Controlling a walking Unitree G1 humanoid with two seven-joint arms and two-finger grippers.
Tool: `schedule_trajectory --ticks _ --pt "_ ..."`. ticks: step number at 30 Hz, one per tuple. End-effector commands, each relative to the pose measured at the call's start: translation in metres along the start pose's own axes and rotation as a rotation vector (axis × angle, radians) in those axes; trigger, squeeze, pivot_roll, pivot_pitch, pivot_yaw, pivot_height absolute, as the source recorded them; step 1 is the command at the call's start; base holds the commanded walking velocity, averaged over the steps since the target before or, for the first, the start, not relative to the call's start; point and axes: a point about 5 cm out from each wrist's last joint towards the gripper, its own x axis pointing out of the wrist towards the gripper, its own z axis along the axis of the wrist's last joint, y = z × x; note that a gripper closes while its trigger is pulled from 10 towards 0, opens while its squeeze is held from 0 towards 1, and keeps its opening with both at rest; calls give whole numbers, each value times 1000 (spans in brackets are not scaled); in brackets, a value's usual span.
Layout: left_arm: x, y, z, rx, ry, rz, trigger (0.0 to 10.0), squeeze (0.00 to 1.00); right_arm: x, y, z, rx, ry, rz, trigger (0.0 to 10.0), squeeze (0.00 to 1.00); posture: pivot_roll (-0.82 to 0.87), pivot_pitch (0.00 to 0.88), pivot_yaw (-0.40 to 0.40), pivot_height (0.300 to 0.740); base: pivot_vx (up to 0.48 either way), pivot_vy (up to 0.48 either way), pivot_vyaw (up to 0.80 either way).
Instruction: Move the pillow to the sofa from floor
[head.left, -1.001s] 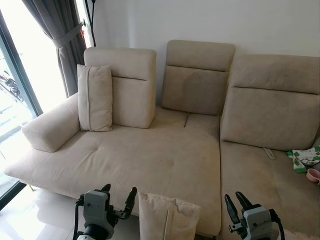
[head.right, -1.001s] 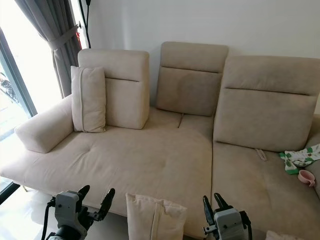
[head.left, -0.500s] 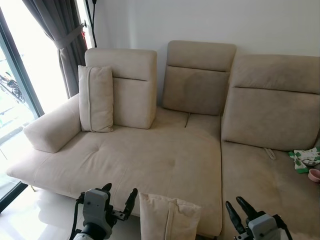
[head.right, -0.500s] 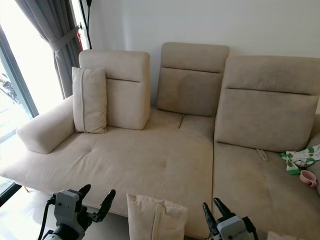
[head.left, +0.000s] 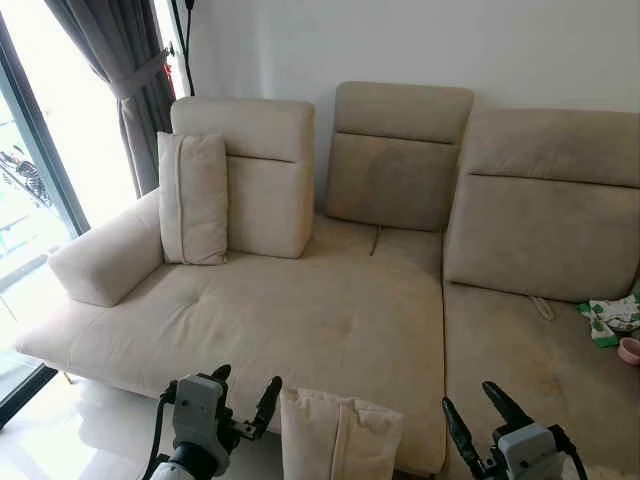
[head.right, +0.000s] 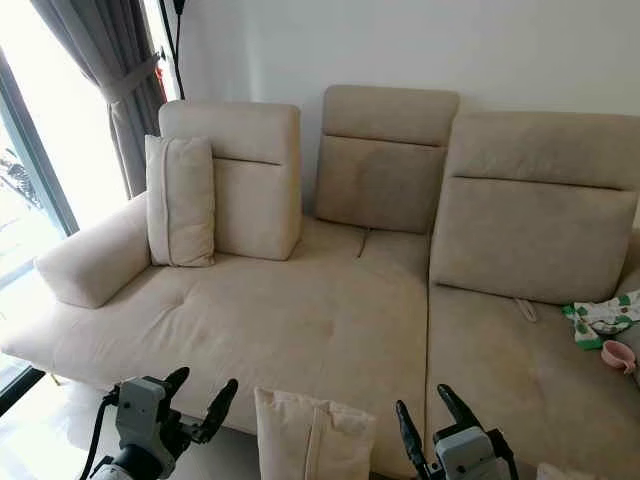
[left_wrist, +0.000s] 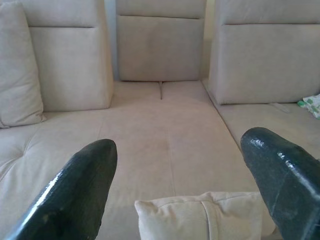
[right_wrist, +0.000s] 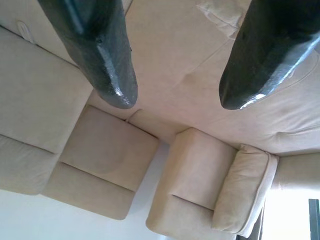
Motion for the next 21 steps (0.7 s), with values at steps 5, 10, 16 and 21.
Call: schedule_trajectory --ticks 5,10,16,21 --pt "1 -2 -1 5 11 -15 10000 0 3 2 -4 9 23 -6 10000 0 136 0 47 740 0 0 0" --pt "1 -3 -1 10 11 -25 10000 0 5 5 -3 16 16 -6 10000 0 133 0 47 740 0 0 0" --pt "1 -5 -1 10 7 -32 10000 0 6 8 -3 17 13 -6 10000 0 134 0 44 740 0 0 0" --pt "2 -6 -2 10 8 -35 10000 0 8 8 -3 13 12 -6 10000 0 134 0 43 740 0 0 0"
